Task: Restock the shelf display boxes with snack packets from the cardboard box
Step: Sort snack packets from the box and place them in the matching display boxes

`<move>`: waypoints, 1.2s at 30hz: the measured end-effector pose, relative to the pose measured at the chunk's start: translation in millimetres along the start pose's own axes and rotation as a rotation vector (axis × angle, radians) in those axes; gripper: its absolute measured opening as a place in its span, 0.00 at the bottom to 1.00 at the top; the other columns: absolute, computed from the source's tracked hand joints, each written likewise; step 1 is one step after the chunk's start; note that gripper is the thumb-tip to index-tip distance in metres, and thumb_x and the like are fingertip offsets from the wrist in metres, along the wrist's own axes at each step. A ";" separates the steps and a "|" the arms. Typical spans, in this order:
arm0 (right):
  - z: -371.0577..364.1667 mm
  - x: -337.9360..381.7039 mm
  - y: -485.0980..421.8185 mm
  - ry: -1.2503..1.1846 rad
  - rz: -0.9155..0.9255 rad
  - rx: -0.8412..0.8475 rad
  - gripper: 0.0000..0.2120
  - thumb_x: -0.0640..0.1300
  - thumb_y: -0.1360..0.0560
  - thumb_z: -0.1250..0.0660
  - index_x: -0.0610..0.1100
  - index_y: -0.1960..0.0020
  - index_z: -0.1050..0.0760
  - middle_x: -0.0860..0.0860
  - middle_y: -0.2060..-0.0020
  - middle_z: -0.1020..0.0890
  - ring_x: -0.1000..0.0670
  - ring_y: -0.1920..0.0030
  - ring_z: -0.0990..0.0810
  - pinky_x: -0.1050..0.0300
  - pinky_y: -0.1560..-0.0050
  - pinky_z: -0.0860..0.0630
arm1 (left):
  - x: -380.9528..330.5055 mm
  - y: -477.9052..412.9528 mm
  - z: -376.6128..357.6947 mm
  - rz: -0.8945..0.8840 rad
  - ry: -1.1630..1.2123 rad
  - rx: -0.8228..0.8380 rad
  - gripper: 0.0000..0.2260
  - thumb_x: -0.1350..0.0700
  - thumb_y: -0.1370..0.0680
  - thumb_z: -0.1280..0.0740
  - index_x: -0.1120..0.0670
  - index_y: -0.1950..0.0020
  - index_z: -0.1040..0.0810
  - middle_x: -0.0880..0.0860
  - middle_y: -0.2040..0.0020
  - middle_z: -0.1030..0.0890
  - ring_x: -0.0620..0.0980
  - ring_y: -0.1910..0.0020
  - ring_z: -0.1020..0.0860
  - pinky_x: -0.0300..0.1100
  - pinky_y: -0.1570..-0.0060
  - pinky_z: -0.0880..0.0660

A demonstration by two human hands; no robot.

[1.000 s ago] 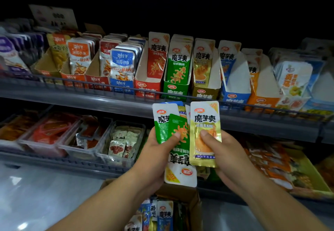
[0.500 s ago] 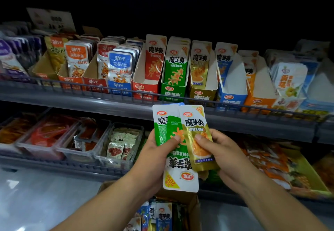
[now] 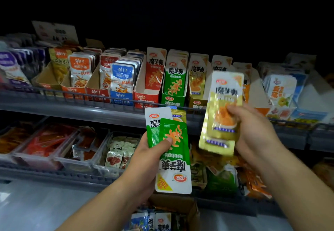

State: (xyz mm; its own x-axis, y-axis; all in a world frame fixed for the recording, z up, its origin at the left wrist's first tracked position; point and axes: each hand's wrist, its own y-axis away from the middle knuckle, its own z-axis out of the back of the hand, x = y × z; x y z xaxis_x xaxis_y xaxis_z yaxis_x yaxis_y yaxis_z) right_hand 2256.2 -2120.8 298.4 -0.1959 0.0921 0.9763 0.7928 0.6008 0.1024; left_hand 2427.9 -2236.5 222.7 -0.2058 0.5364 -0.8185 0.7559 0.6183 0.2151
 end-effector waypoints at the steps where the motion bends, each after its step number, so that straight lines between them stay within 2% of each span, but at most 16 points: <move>1: -4.1 12.1 -7.0 0.017 0.063 -0.010 0.08 0.40 0.18 0.38 0.47 0.43 0.21 0.46 0.52 0.13 0.48 0.55 0.13 0.44 0.52 0.18 | -1.8 0.3 0.0 -0.003 0.003 -0.002 0.13 0.60 0.19 0.33 0.50 0.35 0.24 0.59 0.45 0.14 0.62 0.49 0.14 0.56 0.56 0.17; 4: -16.0 44.1 -39.1 0.083 0.213 -0.029 0.08 0.39 0.18 0.38 0.48 0.45 0.21 0.48 0.51 0.13 0.48 0.51 0.14 0.47 0.45 0.19 | -5.6 1.3 -0.4 -0.002 -0.001 -0.005 0.14 0.60 0.19 0.32 0.50 0.34 0.24 0.59 0.45 0.14 0.63 0.48 0.14 0.57 0.54 0.17; 7: -24.1 61.5 -78.7 0.159 0.301 -0.034 0.10 0.37 0.18 0.38 0.43 0.40 0.22 0.47 0.50 0.15 0.49 0.51 0.15 0.44 0.41 0.20 | -7.7 1.8 -0.2 0.008 -0.014 -0.012 0.14 0.60 0.19 0.32 0.50 0.35 0.24 0.59 0.46 0.13 0.62 0.50 0.14 0.56 0.57 0.17; 10: -27.8 63.6 -112.0 0.262 0.355 -0.046 0.12 0.38 0.18 0.38 0.45 0.36 0.24 0.47 0.47 0.16 0.48 0.47 0.16 0.42 0.41 0.20 | -8.6 0.4 -0.7 0.018 -0.026 -0.022 0.13 0.60 0.19 0.31 0.49 0.36 0.24 0.59 0.47 0.13 0.63 0.50 0.14 0.58 0.54 0.17; 14: -36.0 54.9 -132.3 0.449 0.419 -0.085 0.13 0.38 0.20 0.35 0.45 0.36 0.24 0.52 0.49 0.17 0.53 0.48 0.18 0.51 0.43 0.21 | -8.4 -1.7 -1.5 0.020 -0.027 -0.020 0.15 0.60 0.20 0.30 0.50 0.35 0.24 0.59 0.46 0.13 0.64 0.48 0.14 0.59 0.52 0.17; 18: -39.9 52.7 -139.1 0.666 0.430 -0.044 0.13 0.40 0.20 0.32 0.43 0.37 0.23 0.47 0.45 0.18 0.48 0.45 0.19 0.52 0.44 0.22 | -6.6 -4.7 -1.7 0.024 -0.023 -0.022 0.15 0.60 0.20 0.30 0.50 0.35 0.24 0.59 0.46 0.14 0.63 0.49 0.14 0.56 0.55 0.17; 22: -37.8 60.6 -147.0 0.717 0.410 -0.006 0.14 0.40 0.21 0.32 0.42 0.35 0.24 0.45 0.43 0.17 0.46 0.44 0.18 0.47 0.42 0.21 | -6.3 -6.7 -3.0 0.033 -0.018 -0.022 0.14 0.61 0.20 0.30 0.50 0.36 0.23 0.59 0.46 0.14 0.63 0.48 0.14 0.56 0.56 0.17; 26: -31.9 62.6 -152.0 0.759 0.392 0.032 0.14 0.37 0.20 0.33 0.41 0.35 0.26 0.45 0.45 0.18 0.46 0.48 0.18 0.49 0.52 0.18 | -7.2 -8.8 -4.4 0.037 -0.015 -0.030 0.14 0.61 0.20 0.30 0.50 0.36 0.23 0.59 0.46 0.13 0.63 0.50 0.14 0.55 0.58 0.17; 29: -29.9 60.4 -153.0 0.841 0.400 0.080 0.16 0.33 0.21 0.34 0.39 0.34 0.27 0.44 0.44 0.20 0.45 0.47 0.19 0.53 0.58 0.19 | -7.4 -11.0 -5.0 0.036 -0.019 -0.037 0.15 0.60 0.20 0.30 0.50 0.35 0.24 0.59 0.46 0.14 0.64 0.50 0.14 0.58 0.55 0.16; 33: -31.8 58.2 -155.9 0.957 0.443 0.086 0.17 0.31 0.23 0.32 0.38 0.35 0.25 0.41 0.43 0.19 0.42 0.44 0.18 0.49 0.53 0.19 | -11.6 -12.9 -6.0 0.031 -0.006 -0.017 0.14 0.60 0.20 0.31 0.49 0.35 0.24 0.59 0.45 0.13 0.63 0.50 0.14 0.58 0.55 0.17; 36: -33.1 57.6 -159.0 1.007 0.472 0.090 0.21 0.31 0.24 0.31 0.39 0.33 0.27 0.41 0.38 0.20 0.41 0.39 0.20 0.46 0.47 0.19 | -14.2 -15.0 -5.5 0.028 -0.005 -0.014 0.14 0.60 0.19 0.31 0.49 0.35 0.24 0.59 0.46 0.13 0.62 0.50 0.14 0.57 0.55 0.17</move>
State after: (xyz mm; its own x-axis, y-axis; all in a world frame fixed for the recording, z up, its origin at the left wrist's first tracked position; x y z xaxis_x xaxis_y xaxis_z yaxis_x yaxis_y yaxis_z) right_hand 2138.0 -2237.3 344.6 0.7033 -0.3350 0.6270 0.6116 0.7346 -0.2936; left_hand 2416.1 -2250.2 234.1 -0.1815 0.5511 -0.8145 0.7527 0.6108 0.2456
